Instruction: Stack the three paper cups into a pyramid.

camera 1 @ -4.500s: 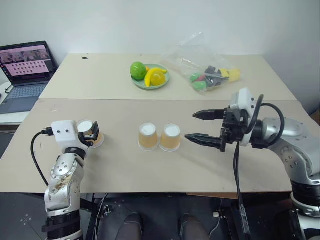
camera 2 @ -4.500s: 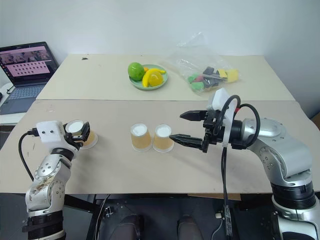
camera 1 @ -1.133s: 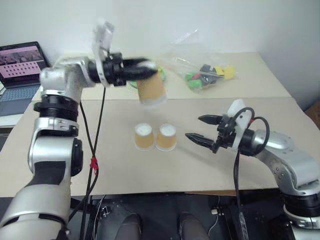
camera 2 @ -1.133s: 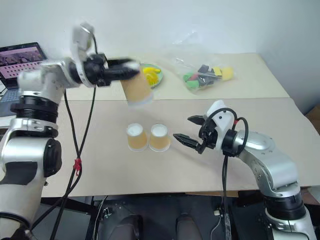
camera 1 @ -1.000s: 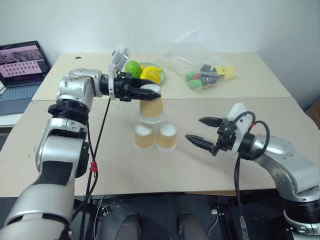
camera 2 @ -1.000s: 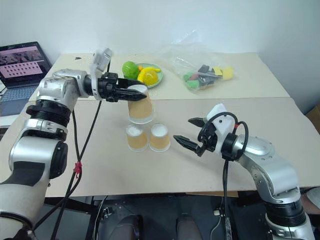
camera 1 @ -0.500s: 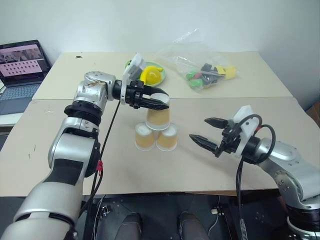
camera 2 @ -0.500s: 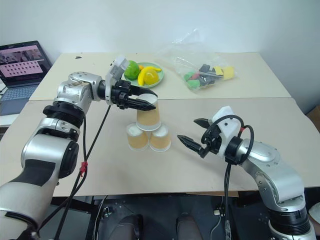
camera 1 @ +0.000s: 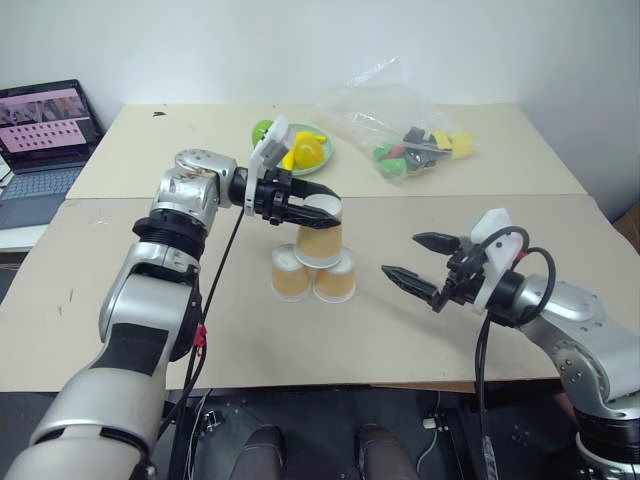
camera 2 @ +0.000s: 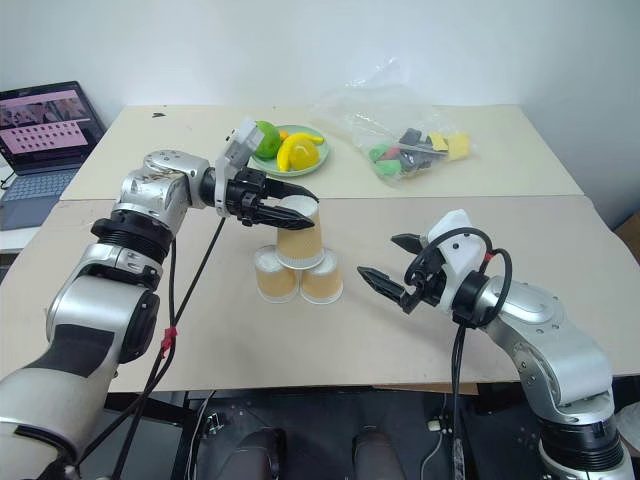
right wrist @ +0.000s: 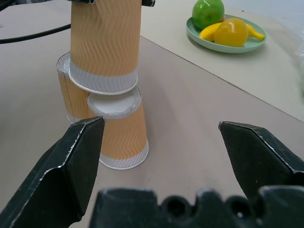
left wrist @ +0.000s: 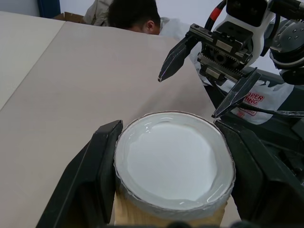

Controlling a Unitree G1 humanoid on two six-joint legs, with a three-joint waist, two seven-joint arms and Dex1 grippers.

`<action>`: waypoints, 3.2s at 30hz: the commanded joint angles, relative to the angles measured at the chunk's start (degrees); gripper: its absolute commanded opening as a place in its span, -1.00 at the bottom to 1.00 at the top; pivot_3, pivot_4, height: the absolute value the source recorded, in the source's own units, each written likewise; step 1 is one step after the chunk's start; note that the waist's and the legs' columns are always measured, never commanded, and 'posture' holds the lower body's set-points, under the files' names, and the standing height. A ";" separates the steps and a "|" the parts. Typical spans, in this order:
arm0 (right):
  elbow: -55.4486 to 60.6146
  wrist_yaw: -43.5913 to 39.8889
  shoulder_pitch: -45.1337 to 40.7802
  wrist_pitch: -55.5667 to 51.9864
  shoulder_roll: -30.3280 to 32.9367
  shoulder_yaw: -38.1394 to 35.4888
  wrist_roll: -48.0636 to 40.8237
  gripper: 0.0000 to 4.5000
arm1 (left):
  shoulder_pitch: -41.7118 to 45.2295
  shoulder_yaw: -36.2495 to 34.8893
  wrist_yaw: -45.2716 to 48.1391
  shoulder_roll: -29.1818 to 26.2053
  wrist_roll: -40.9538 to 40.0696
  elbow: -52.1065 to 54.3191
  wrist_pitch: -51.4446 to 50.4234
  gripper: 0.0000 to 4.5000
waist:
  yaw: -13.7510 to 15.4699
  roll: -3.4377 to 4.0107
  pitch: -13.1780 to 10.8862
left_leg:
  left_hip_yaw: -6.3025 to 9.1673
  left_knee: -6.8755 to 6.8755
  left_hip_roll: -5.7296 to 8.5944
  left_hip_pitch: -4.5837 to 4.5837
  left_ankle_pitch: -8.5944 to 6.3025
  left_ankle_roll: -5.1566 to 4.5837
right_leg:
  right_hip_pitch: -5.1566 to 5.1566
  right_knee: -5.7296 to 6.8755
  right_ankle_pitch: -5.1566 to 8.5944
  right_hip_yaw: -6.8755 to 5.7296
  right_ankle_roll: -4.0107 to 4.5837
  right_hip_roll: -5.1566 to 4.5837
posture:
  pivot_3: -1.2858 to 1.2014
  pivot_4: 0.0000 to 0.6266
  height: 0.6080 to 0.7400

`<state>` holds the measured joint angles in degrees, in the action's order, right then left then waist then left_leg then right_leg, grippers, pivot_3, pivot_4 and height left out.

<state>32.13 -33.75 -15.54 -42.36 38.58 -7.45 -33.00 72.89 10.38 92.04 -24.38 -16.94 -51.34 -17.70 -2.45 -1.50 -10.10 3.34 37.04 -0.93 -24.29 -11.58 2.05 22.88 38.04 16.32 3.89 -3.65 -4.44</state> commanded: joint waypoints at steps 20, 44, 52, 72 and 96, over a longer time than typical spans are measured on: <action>1.67 0.37 -0.56 0.41 0.96 -1.94 -1.96 1.00 | -0.80 -0.21 0.43 -0.99 1.70 2.15 2.68 0.98 | -0.02 0.00 0.00 | 0.00 0.03 0.00 0.04 0.00 0.00 | -0.04 0.02 0.00 0.00 0.00 0.00 | 0.03 -0.52 1.00; -2.61 -2.81 -3.49 2.51 0.58 -0.01 -0.59 1.00 | -1.05 -4.39 -0.70 -3.41 1.28 6.61 -1.37 0.98 | -0.03 0.01 0.00 | 0.00 0.09 0.00 0.03 0.00 0.00 | -0.04 0.05 0.00 0.00 0.00 0.00 | 0.03 -0.52 1.00; -4.06 -3.68 -4.34 3.33 0.33 0.49 0.38 1.00 | -0.77 -5.67 -1.20 -3.94 0.33 7.50 -3.22 0.98 | -0.09 0.01 0.00 | 0.00 0.09 -0.01 0.04 0.00 0.00 | -0.03 0.06 0.00 0.00 0.00 0.00 | 0.03 -0.52 1.00; -6.72 -5.92 -5.12 4.77 1.23 1.02 1.66 1.00 | -8.22 -29.64 -39.36 -1.21 -10.40 23.81 -10.93 0.98 | -0.20 0.02 0.01 | 0.05 0.20 -0.03 0.04 0.00 0.00 | -0.02 0.16 -0.01 0.01 0.00 -0.01 | 0.03 -0.52 1.00; -48.86 22.84 -19.77 15.66 -10.64 -1.48 23.31 1.00 | -57.97 -47.27 -90.53 7.49 -1.57 53.65 4.81 0.98 | 1.43 -0.16 0.22 | -0.19 0.16 0.06 0.02 0.01 0.03 | 0.21 0.32 -0.06 0.14 0.08 -0.19 | 0.03 -0.52 1.00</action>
<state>-16.99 -11.54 -34.28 -28.80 27.82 -7.03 -9.98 14.92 -36.69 2.16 -16.56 -19.02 -0.65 -15.10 -1.02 -1.66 -9.88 3.14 37.19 -0.87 -24.25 -11.56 2.09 23.08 38.35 16.26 4.04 -3.57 -4.63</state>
